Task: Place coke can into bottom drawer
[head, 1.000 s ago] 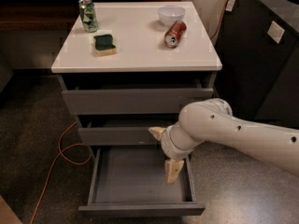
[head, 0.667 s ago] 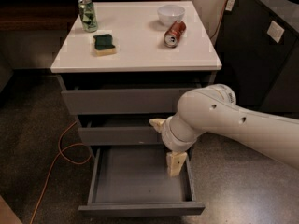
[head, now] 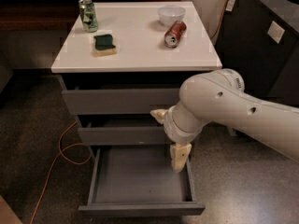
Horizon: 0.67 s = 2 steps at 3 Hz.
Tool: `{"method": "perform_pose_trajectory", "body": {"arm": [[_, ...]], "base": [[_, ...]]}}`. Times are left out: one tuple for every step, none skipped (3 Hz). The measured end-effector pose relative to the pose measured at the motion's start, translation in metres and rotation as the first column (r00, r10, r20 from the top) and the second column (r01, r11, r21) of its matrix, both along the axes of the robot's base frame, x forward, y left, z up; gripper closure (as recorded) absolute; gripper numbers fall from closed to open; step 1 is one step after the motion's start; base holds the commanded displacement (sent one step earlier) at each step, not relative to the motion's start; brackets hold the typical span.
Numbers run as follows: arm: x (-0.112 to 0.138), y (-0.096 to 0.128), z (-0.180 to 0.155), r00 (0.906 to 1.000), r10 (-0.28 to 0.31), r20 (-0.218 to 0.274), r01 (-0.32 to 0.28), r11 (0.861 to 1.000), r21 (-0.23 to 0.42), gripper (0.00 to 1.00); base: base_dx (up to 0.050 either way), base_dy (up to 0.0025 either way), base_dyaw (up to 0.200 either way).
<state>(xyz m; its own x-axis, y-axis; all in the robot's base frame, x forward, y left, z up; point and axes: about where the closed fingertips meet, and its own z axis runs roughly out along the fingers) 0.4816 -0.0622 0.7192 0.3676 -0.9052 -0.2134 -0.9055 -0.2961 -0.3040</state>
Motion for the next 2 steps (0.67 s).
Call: {"method": "perform_pose_trajectory", "body": {"arm": [[0.01, -0.014, 0.015, 0.9998, -0.018, 0.011, 0.018, 0.999, -0.028, 0.0], [0.032, -0.028, 0.027, 1.0, 0.001, -0.003, -0.001, 0.998, -0.056, 0.0]], "base": [[0.0, 0.0, 0.0], [0.0, 0.0, 0.0]]}}
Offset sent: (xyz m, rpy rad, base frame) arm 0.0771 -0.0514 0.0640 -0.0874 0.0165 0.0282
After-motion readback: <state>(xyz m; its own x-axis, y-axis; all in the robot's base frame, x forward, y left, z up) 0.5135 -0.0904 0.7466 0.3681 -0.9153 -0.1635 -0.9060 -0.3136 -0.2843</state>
